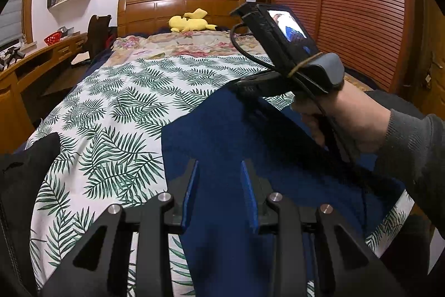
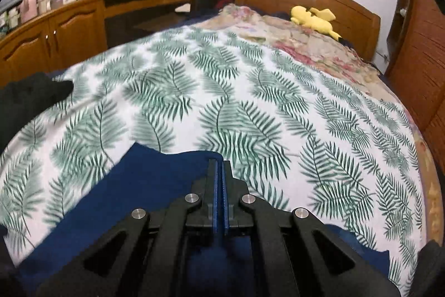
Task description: Fold large clothes
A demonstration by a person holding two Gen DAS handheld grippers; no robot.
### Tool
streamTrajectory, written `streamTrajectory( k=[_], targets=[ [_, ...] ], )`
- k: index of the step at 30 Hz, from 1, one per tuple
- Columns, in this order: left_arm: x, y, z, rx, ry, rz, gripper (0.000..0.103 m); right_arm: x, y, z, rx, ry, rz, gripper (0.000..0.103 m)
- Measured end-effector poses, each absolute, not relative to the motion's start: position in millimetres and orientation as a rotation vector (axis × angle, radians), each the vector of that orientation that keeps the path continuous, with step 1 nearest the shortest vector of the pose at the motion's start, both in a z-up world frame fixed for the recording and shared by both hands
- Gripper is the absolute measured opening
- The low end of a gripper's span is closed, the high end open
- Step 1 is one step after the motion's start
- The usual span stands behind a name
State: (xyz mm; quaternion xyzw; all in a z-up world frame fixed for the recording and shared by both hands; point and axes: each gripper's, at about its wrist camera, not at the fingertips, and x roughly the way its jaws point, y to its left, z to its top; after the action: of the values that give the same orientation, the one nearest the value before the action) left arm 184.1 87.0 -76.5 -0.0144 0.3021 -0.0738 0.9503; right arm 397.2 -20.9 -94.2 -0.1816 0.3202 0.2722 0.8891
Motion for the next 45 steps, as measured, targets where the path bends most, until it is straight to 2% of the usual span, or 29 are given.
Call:
streamTrajectory(
  k=[3, 4, 5, 6, 7, 15, 21, 30, 31, 32, 34, 35, 41, 45],
  targets=[
    [185, 87, -77, -0.031, 0.621, -0.149, 0.029, 406, -23, -98, -0.347, 0.723, 0.576, 0.005],
    [185, 86, -77, -0.033, 0.620, -0.152, 0.029, 407, -27, -97, -0.342, 0.731, 0.569, 0.020],
    [185, 85, -76, -0.035, 0.618, -0.154, 0.029, 406, -32, -96, -0.338, 0.733, 0.564, 0.049],
    [185, 84, -76, -0.035, 0.617, -0.159, 0.029, 407, -43, -93, -0.329, 0.727, 0.560, 0.060],
    [185, 82, -76, -0.035, 0.616, -0.165, 0.029, 407, -51, -91, -0.327, 0.722, 0.551, 0.066],
    [185, 62, -77, -0.019, 0.625, -0.216, 0.029, 420, -164, -86, -0.350, 0.780, 0.379, 0.066],
    [187, 49, -80, -0.017, 0.636, -0.243, 0.029, 435, -259, -113, -0.298, 0.886, 0.220, 0.066],
    [191, 33, -85, -0.001, 0.652, -0.262, 0.030, 442, -326, -146, -0.172, 0.994, 0.144, 0.065],
    [191, 32, -86, 0.001, 0.653, -0.264, 0.030, 443, -329, -148, -0.152, 1.005, 0.152, 0.057],
    [191, 31, -86, 0.003, 0.654, -0.265, 0.030, 444, -330, -150, -0.136, 1.012, 0.172, 0.036],
    [192, 29, -87, 0.007, 0.657, -0.267, 0.030, 442, -329, -151, -0.105, 1.025, 0.240, 0.010],
    [193, 29, -87, 0.008, 0.658, -0.268, 0.030, 440, -327, -149, -0.123, 1.018, 0.245, 0.006],
    [194, 28, -89, 0.018, 0.663, -0.268, 0.029, 429, -333, -115, -0.202, 0.818, 0.057, 0.001],
    [193, 30, -88, 0.009, 0.658, -0.272, 0.029, 436, -350, -111, -0.139, 0.839, 0.010, 0.001]
  ],
)
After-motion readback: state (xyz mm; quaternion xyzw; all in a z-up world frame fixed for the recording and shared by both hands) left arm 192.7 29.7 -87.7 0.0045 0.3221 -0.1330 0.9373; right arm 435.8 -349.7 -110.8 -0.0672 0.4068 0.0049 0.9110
